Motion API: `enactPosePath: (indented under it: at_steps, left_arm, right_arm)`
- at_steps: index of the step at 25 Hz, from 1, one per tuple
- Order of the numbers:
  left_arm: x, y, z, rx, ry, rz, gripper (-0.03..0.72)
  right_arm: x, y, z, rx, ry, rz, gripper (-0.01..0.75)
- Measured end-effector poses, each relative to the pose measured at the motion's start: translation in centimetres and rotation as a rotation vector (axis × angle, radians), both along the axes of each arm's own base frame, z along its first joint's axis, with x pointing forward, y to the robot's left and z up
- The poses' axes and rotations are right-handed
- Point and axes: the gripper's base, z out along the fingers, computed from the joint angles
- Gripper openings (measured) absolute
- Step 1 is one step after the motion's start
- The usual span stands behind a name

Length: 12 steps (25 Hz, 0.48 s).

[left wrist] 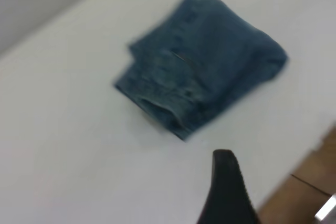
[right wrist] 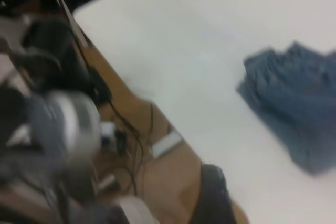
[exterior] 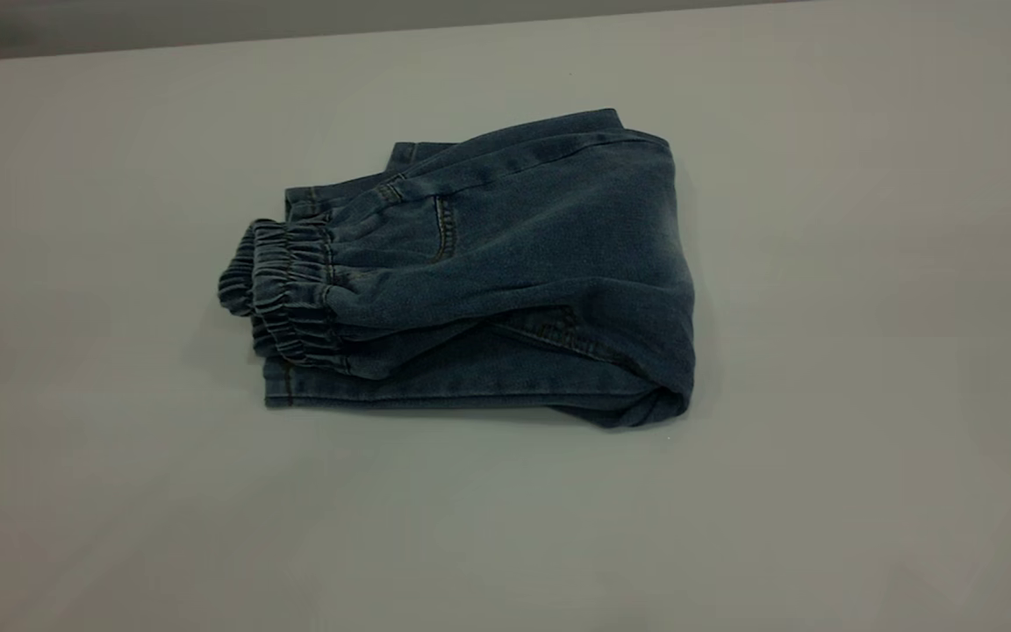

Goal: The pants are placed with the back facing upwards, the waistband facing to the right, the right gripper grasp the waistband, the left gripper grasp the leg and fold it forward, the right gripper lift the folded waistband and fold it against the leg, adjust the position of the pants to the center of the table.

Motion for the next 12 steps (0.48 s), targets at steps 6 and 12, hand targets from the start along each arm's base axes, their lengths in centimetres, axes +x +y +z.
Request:
enactPosePath:
  at_steps: [6, 12]
  left_arm:
    - [0.0, -1.0, -3.6, 0.0, 0.141, -0.043, 0.454]
    - [-1.0, -0.2, -6.0, 0.011, 0.154, -0.04, 0.454]
  right_arm:
    - [-1.0, -1.1, -5.9, -0.001, 0.011, -0.028, 0.461]
    - [-0.1, -1.5, -11.5, -0.104, -0.013, -0.093, 0.461]
